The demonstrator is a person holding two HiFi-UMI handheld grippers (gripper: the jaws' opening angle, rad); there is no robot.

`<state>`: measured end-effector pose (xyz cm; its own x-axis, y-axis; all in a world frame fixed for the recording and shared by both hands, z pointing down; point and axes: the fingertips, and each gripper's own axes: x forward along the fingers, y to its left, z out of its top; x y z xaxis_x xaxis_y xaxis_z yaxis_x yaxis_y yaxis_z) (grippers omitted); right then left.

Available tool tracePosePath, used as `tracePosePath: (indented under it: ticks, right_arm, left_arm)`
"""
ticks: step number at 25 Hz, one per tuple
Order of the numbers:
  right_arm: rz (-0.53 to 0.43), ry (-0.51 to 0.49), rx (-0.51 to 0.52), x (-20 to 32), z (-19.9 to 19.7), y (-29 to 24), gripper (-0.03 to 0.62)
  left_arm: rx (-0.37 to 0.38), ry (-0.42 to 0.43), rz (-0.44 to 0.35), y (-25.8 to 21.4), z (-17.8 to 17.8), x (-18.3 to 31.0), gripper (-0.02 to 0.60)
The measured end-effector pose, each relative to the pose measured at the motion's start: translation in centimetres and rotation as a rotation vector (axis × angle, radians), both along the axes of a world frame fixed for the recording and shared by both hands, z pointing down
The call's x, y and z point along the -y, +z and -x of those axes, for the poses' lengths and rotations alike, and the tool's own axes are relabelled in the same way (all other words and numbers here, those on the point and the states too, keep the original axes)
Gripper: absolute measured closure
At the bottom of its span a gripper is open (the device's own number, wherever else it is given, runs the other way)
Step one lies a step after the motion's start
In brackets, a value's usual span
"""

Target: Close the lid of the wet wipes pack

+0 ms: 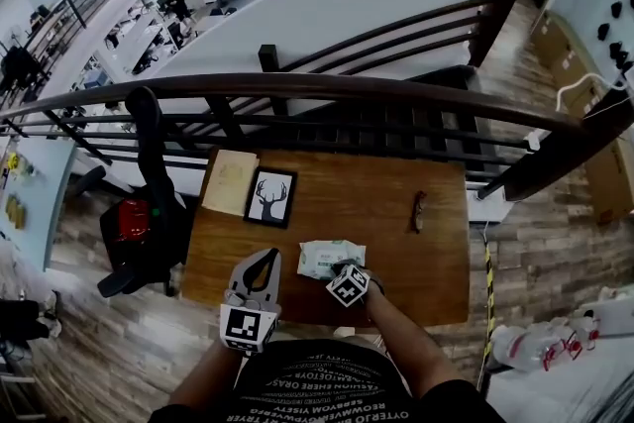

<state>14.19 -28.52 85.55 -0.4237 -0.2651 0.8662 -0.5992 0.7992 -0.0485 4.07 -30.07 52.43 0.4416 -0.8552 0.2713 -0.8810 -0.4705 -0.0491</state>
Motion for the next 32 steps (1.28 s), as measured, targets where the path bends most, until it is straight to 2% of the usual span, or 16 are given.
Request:
tracePosePath:
  ticks: [5, 9, 11, 13, 17, 21, 26, 32]
  right_arm:
    - [-0.004, -0.050, -0.063, 0.2, 0.2, 0.4, 0.562]
    - [0.011, -0.046, -0.044, 0.2, 0.2, 0.0, 0.562]
    - [-0.017, -0.018, -0.027, 0.0, -0.3, -0.3, 0.560]
    - [-0.061, 0.052, 0.021, 0.1, -1.2, -1.3, 0.553]
    - [-0.146, 0.262, 0.186, 1.0, -4.0, -5.2, 0.551]
    - [-0.278, 0.416, 0.256, 1.7, -7.6, -10.1, 0.576]
    - [-0.460, 0.519, 0.306, 2.3, -11.5, -17.0, 0.580]
    - [-0.631, 0.537, 0.370, 2.1, -13.6, -25.3, 0.580]
  left_arm:
    - [0.005, 0.012, -0.003, 0.0, -0.3, 0.4, 0.554]
    - [0.004, 0.023, -0.005, 0.0, -0.6, 0.5, 0.554]
    - [0.003, 0.026, -0.011, -0.2, -0.7, 0.4, 0.554]
    - [0.003, 0.021, -0.013, -0.5, -0.7, 0.5, 0.554]
    - [-0.015, 0.017, -0.034, -1.2, -0.8, 0.5, 0.554]
    - [-0.019, 0.007, -0.059, -1.9, -0.5, 0.4, 0.554]
    - [-0.028, -0.008, -0.089, -3.1, -0.2, 0.5, 0.554]
    - [-0.048, -0.008, -0.164, -6.4, -0.9, 0.3, 0.554]
